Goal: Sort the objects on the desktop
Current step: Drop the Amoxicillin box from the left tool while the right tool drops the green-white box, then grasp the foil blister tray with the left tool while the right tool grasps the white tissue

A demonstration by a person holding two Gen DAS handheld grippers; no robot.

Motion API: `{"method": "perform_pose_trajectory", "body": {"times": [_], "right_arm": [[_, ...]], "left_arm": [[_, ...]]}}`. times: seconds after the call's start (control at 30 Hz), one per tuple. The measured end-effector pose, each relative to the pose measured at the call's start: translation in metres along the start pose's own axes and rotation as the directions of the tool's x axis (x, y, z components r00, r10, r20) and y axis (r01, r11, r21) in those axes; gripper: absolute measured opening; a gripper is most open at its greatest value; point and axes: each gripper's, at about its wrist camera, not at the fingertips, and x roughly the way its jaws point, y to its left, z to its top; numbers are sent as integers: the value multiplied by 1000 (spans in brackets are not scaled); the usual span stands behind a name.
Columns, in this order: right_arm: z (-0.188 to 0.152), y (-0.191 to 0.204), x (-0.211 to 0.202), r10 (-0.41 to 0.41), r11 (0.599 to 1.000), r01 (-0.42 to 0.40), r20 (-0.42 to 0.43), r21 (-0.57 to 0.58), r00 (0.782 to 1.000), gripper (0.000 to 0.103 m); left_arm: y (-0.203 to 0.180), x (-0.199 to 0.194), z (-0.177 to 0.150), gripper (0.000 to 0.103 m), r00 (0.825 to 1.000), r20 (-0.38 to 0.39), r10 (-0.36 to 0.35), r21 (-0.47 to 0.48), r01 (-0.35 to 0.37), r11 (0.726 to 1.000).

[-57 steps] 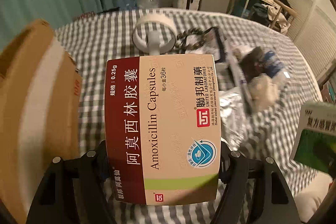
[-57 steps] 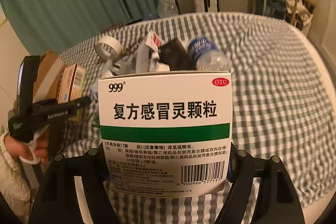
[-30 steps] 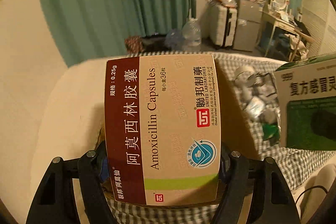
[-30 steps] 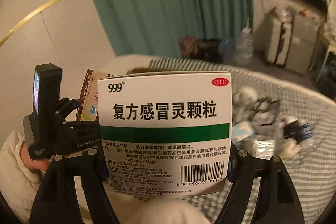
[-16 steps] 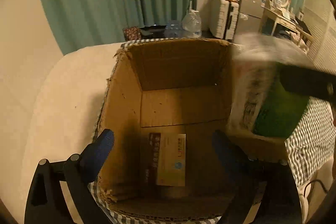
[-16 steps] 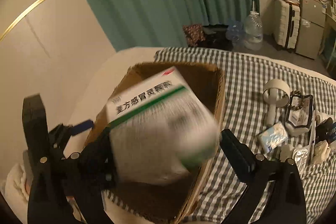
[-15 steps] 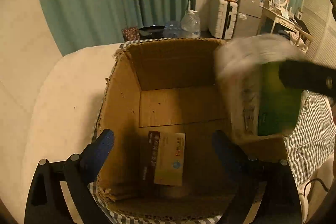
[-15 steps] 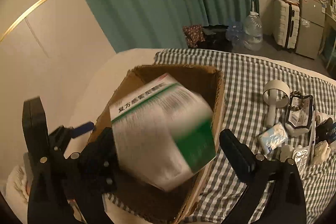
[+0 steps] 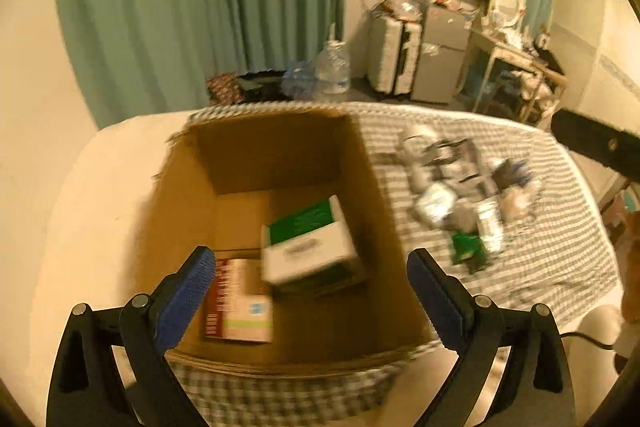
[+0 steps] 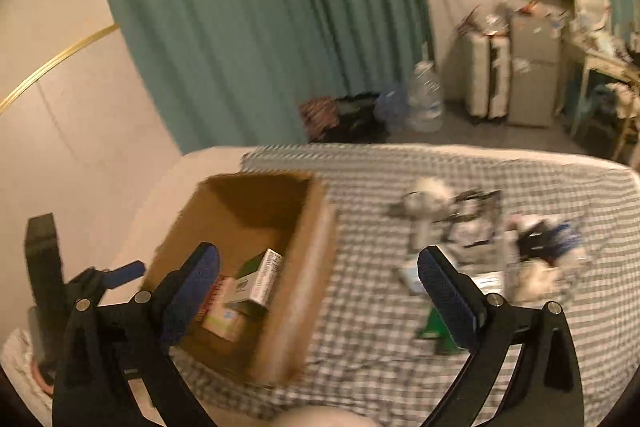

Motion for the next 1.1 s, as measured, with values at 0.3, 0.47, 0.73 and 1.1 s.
{"method": "perform_pose_trajectory", "body": {"times": [0.3, 0.47, 0.73, 1.1], "right_arm": [[-14, -102, -72, -207, 978, 204, 97, 43, 973, 100], [-41, -165, -78, -248, 963, 236, 90, 132, 965, 100], [-82, -247, -44, -316, 923, 307, 0, 231, 949, 100], [-108, -291, 13, -299, 911, 316, -105, 263, 949, 100]], "left_arm": [[-120, -1, 7, 101, 994, 28, -104, 7, 104, 995], [-177, 31, 1, 102, 992, 5, -128, 14, 128, 992], [-243, 103, -20, 102, 995, -78, -62, 40, 65, 997], [-276, 183, -29, 102, 994, -89, 57, 9, -56, 998]]}}
